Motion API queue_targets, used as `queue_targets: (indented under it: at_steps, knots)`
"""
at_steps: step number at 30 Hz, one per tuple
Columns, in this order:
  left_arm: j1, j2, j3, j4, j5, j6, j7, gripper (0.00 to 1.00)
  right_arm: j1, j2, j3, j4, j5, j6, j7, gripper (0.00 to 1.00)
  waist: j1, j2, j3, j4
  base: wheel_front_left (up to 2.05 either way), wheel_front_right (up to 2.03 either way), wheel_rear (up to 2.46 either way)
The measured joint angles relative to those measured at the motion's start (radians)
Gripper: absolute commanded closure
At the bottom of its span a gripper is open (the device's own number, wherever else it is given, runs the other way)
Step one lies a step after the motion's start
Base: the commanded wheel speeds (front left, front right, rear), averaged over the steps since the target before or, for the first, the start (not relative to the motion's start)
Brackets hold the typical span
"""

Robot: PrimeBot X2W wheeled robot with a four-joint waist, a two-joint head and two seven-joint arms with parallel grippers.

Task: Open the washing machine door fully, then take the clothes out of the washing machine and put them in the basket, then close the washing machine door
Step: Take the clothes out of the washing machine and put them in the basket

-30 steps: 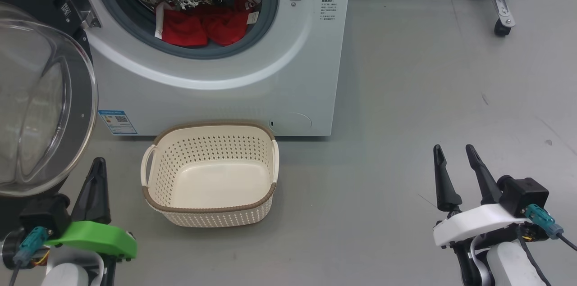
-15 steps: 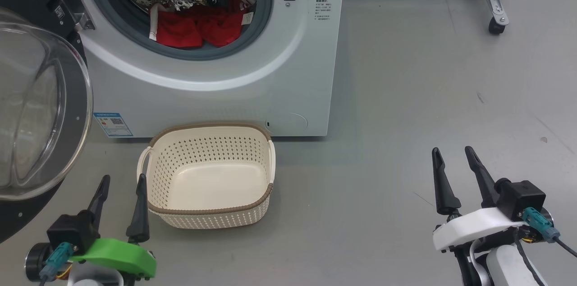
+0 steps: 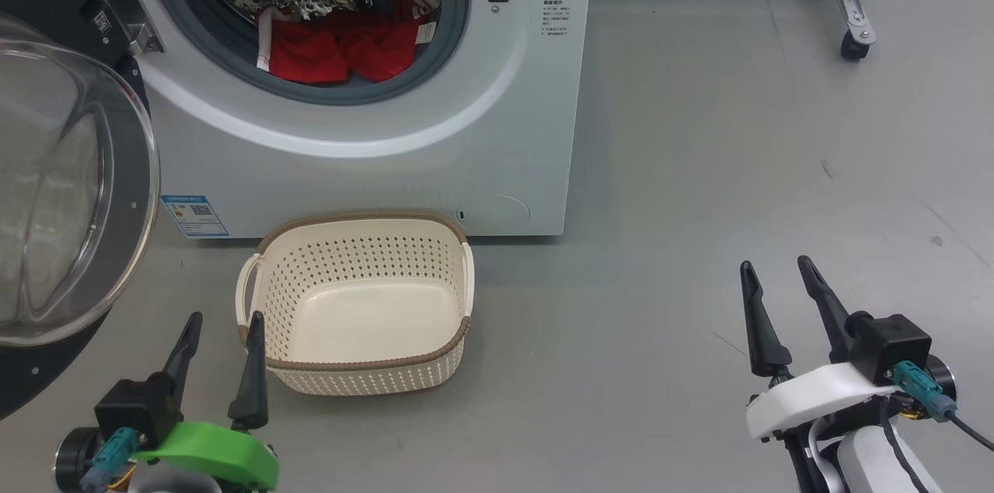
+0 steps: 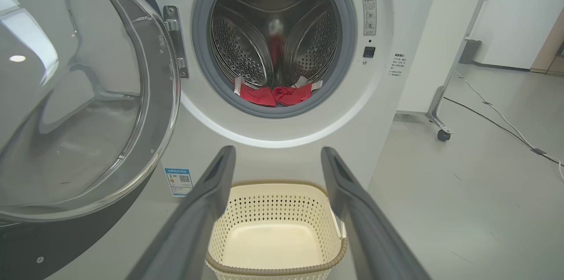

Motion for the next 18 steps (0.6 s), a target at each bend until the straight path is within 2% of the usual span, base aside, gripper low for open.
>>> queue_targets:
  at_steps: [18]
  knots:
    - [0.015,-0.001,0.003,-0.041,0.031,0.005,0.0,0.0,0.012,0.006,-0.001,0.004,-0.013,0.0,0.0,0.0,0.0,0.0,-0.001,-0.002,0.0,0.0,0.0]
